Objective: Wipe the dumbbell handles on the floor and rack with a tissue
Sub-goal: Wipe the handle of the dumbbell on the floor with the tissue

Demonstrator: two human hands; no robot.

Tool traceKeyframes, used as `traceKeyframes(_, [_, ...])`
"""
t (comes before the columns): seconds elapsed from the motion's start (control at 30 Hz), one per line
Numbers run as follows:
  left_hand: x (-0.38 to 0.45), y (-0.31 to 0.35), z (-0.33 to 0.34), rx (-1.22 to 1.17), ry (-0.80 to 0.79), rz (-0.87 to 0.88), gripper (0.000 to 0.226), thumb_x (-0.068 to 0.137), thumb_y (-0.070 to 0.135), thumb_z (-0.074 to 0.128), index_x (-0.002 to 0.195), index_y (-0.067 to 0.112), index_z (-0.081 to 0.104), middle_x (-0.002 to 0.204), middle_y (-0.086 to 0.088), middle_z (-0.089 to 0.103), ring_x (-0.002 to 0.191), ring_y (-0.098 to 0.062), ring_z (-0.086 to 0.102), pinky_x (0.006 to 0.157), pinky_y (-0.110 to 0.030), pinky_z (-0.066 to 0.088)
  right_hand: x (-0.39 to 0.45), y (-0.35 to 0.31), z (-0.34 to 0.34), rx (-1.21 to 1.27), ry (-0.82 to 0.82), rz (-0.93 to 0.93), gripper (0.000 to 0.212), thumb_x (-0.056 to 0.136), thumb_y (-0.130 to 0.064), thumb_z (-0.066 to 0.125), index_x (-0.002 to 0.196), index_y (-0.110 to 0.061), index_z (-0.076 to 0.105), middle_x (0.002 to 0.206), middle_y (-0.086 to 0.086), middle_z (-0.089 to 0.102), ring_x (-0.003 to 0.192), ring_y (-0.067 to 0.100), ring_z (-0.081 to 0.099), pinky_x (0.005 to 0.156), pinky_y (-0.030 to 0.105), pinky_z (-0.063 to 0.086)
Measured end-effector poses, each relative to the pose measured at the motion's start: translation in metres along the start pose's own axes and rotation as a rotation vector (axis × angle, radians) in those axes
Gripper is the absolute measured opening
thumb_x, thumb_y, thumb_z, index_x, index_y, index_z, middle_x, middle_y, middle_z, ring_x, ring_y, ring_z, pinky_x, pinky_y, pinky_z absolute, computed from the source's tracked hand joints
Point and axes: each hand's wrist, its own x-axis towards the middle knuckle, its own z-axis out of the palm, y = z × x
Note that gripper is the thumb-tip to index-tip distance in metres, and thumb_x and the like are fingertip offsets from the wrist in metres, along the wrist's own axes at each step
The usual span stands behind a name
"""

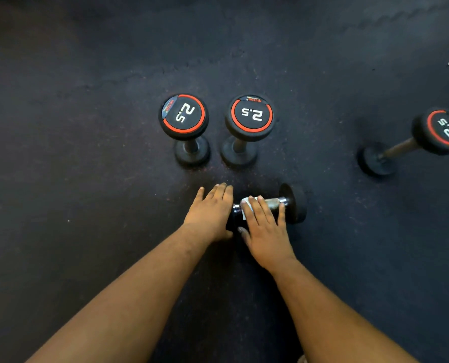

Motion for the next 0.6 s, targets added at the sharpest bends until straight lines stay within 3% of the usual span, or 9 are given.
traceKeyframes(0.13, [0.002,0.000,-0.001,-0.029,-0.007,-0.019,0.122,0.074,0.042,0.084,0.161,0.011,0.003,0.169,-0.008,0.007,0.156,-0.022,0.007,0.126,-0.051,0.010,0.041,0.006,-0.016,-0.021,-0.092,0.006,0.054,0.098,-0.050,0.046,0.143,-0.021,0.045,0.139,0.000,0.052,0.134,0.022,0.044,0.123,0.057,0.008])
traceKeyframes(0.23, [0.001,-0.001,-0.003,-0.020,-0.008,-0.004,0.123,0.075,0.045,0.083,0.161,0.012,0.002,0.169,-0.007,0.006,0.156,-0.021,0.006,0.126,-0.051,0.009,0.032,0.017,-0.021,-0.007,-0.109,-0.048,0.059,0.098,-0.053,0.045,0.149,-0.023,0.038,0.146,0.000,0.048,0.140,0.021,0.038,0.125,0.052,0.008])
traceKeyframes(0.4, [0.002,-0.002,-0.003,-0.029,-0.018,-0.012,0.126,0.073,0.048,0.084,0.161,0.013,0.001,0.169,-0.007,0.005,0.156,-0.021,0.006,0.126,-0.051,0.008,-0.001,0.020,-0.003,-0.129,-0.017,0.069,0.082,0.092,-0.043,0.057,0.158,-0.012,0.021,0.162,0.014,0.028,0.153,0.031,0.019,0.123,0.053,0.017])
traceKeyframes(0.5, [0.004,-0.003,-0.007,-0.049,-0.024,-0.027,0.125,0.073,0.047,0.084,0.161,0.014,0.002,0.170,-0.007,0.006,0.156,-0.021,0.006,0.126,-0.051,0.007,0.014,0.019,-0.001,-0.215,-0.017,0.163,0.076,0.088,-0.023,0.068,0.152,-0.003,0.032,0.154,0.024,0.038,0.148,0.038,0.028,0.123,0.050,0.022])
traceKeyframes(0.6, [0.004,-0.002,-0.008,-0.050,-0.024,-0.021,0.124,0.073,0.045,0.084,0.161,0.014,0.003,0.169,-0.007,0.006,0.156,-0.021,0.006,0.126,-0.051,0.007,0.018,0.007,-0.004,-0.169,-0.017,0.243,0.072,0.085,-0.020,0.068,0.148,-0.002,0.039,0.150,0.025,0.043,0.147,0.040,0.030,0.123,0.054,0.022])
